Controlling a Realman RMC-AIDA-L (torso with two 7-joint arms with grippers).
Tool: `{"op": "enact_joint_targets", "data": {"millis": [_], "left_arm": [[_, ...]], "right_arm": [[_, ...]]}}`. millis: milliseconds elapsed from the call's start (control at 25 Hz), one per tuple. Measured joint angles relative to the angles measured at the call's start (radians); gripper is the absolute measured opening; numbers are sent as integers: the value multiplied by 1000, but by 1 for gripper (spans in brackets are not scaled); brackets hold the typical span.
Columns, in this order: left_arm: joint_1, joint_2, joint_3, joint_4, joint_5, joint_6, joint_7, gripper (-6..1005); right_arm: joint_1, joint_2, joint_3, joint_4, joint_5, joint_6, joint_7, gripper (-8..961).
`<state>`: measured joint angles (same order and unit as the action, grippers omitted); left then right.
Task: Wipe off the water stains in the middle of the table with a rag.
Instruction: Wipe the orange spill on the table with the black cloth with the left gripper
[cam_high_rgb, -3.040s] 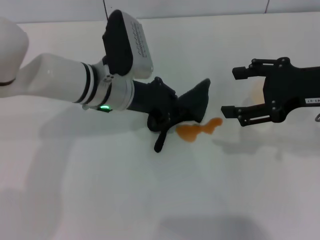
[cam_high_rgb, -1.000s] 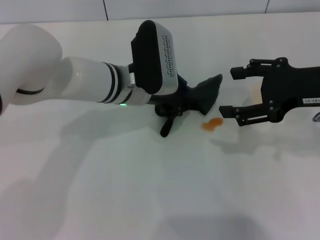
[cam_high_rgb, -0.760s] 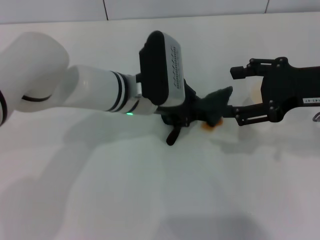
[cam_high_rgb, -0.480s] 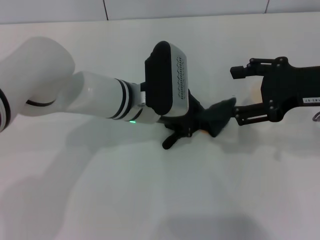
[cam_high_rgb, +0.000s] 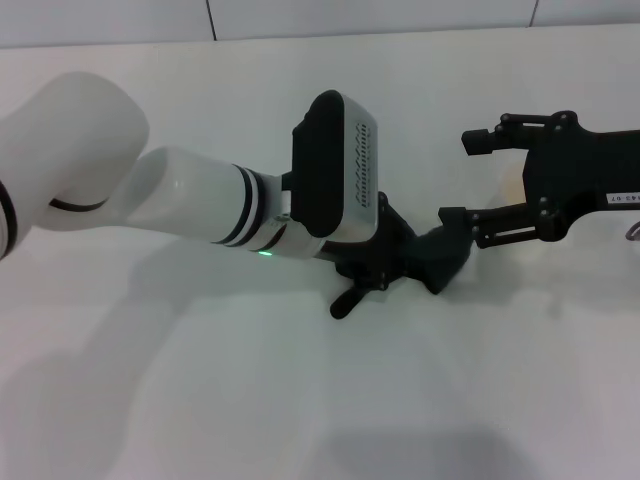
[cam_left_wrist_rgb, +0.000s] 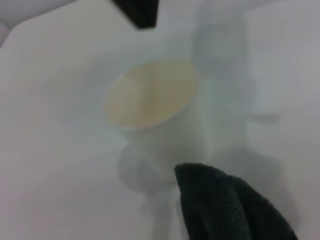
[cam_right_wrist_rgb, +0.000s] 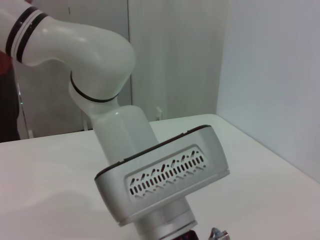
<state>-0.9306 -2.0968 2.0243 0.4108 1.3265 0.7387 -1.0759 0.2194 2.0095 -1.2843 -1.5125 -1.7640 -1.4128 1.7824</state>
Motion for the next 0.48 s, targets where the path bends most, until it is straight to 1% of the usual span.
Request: {"op": "enact_joint_targets", "data": {"millis": [240,480], "left_arm": [[-1,11,-8,-15,4,-68,3,125],[-6,12,-16,-26,44,-162,0,124]], "right_arm": [[1,0,3,0,0,2,0,870],[2,0,5,1,0,5,0,870]]}}
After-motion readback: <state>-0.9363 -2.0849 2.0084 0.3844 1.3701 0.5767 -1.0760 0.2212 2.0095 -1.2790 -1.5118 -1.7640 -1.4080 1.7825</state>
